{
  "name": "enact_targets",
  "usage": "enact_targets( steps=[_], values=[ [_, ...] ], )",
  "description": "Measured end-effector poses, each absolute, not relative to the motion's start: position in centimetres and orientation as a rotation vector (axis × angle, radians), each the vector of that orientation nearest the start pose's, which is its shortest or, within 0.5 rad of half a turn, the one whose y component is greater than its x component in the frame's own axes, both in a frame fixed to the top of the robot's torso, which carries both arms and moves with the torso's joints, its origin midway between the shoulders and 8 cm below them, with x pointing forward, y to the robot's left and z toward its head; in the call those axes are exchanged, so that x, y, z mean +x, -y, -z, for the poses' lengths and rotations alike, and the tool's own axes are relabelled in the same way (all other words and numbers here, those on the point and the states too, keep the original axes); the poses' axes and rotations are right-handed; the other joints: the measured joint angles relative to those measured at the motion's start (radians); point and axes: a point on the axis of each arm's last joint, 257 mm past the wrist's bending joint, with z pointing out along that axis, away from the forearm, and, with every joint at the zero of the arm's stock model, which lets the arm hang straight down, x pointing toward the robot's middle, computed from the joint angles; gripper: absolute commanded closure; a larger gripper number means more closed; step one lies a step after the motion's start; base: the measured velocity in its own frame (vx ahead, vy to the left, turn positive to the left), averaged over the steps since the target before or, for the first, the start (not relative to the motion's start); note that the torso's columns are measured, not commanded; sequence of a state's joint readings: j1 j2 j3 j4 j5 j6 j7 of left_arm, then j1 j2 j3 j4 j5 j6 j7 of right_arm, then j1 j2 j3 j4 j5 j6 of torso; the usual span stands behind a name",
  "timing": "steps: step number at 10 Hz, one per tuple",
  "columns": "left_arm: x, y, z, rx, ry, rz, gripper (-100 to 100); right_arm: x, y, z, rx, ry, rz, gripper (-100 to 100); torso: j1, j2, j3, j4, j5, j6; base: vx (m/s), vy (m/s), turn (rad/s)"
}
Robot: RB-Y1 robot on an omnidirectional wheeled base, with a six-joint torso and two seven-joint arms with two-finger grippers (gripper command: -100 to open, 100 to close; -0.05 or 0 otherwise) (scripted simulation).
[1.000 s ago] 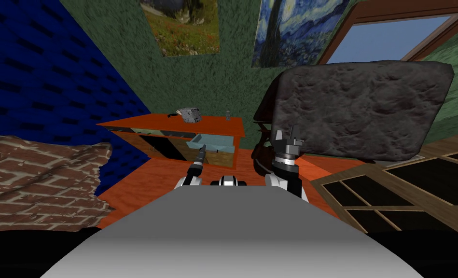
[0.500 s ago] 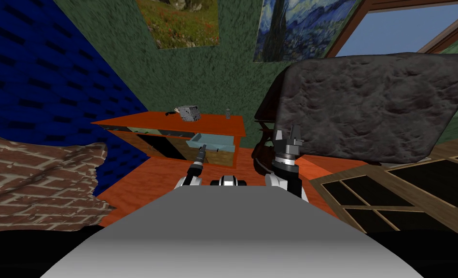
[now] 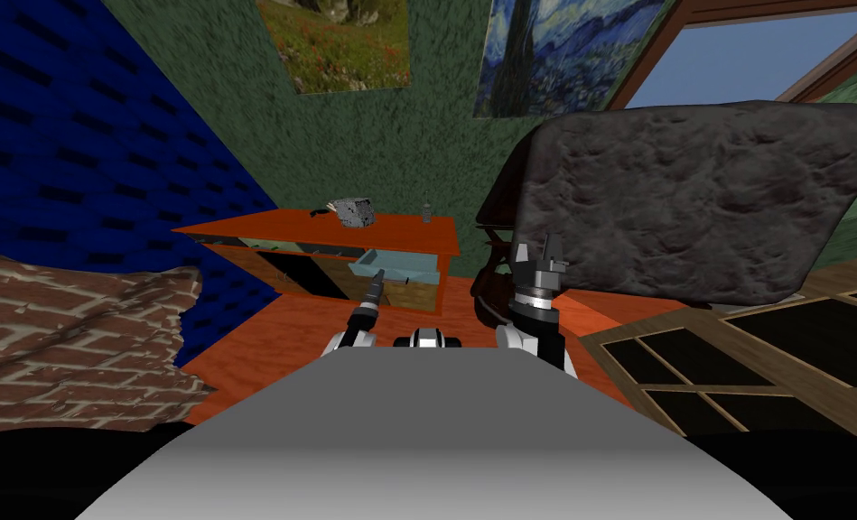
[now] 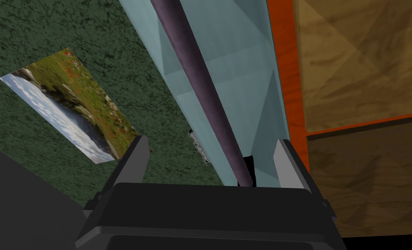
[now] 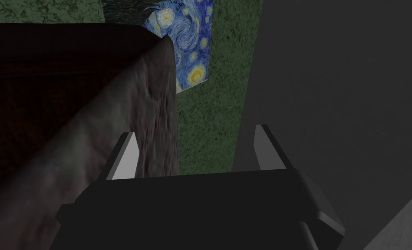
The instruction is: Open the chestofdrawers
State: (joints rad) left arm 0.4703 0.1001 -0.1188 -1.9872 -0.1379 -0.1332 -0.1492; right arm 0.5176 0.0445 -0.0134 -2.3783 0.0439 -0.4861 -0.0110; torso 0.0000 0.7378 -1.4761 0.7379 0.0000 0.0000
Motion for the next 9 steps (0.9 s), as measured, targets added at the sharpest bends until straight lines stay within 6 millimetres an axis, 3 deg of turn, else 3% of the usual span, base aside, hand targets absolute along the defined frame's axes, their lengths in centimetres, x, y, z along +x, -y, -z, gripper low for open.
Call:
enact_targets(
  steps=[7, 8, 9],
  values=[
    [39.6, -24.1, 16.8, -0.900, -1.305, 0.968, -100, 32.3, 28.1, -6.0, 0.608, -0.549, -1.275, 0, -0.004, 0.007, 0.003, 0.008, -0.005, -0.001, 0.000, 0.000, 0.000],
    [39.6, -24.2, 16.8, -0.903, -1.308, 0.967, 0, 32.3, 28.1, -6.0, 0.608, -0.549, -1.275, 0, -0.003, 0.006, 0.004, 0.005, -0.003, 0.000, 0.000, 0.000, 0.000],
    [39.6, -24.1, 16.8, -0.903, -1.307, 0.967, 0, 32.3, 28.1, -6.0, 0.608, -0.549, -1.275, 0, -0.001, 0.003, 0.002, 0.002, -0.001, 0.000, 0.000, 0.000, 0.000]
  ],
)
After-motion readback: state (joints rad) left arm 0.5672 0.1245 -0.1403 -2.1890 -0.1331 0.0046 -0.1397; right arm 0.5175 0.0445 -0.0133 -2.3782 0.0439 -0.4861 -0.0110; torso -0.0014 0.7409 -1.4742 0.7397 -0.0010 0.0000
